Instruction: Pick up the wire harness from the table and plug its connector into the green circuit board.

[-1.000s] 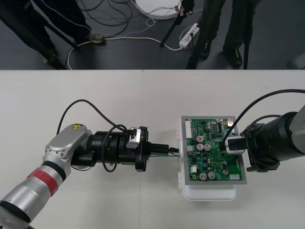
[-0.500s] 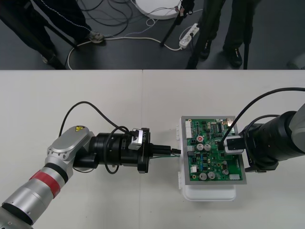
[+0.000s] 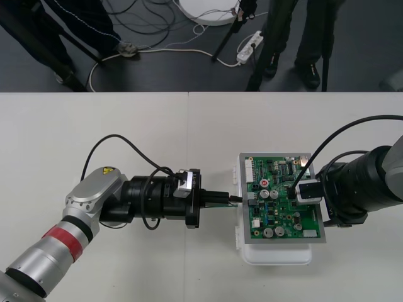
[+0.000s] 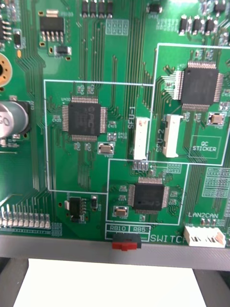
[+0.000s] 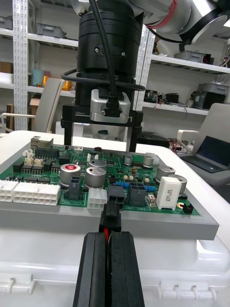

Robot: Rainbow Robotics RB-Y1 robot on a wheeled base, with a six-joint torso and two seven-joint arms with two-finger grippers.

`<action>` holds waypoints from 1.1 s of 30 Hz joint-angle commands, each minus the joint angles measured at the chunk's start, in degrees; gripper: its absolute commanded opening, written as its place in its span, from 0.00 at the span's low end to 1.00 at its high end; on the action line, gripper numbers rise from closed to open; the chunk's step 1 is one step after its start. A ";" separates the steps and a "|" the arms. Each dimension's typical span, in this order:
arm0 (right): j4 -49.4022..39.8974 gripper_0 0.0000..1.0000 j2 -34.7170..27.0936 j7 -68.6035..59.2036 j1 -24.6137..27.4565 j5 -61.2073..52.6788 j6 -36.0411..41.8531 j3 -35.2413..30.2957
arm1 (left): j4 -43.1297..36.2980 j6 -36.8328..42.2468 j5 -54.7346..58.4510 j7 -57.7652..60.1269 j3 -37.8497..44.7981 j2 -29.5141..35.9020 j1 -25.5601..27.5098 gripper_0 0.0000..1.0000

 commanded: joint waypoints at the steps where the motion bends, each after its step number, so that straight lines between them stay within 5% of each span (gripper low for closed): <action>1: -0.34 1.00 0.28 1.76 -1.85 -0.71 0.37 0.62 | -2.04 1.41 -0.22 -2.47 -1.86 -1.87 0.98 0.00; 33: -0.25 1.00 2.57 1.32 -1.85 0.52 -1.83 0.62 | -2.04 2.37 -0.05 -2.47 -2.74 -2.84 1.07 0.00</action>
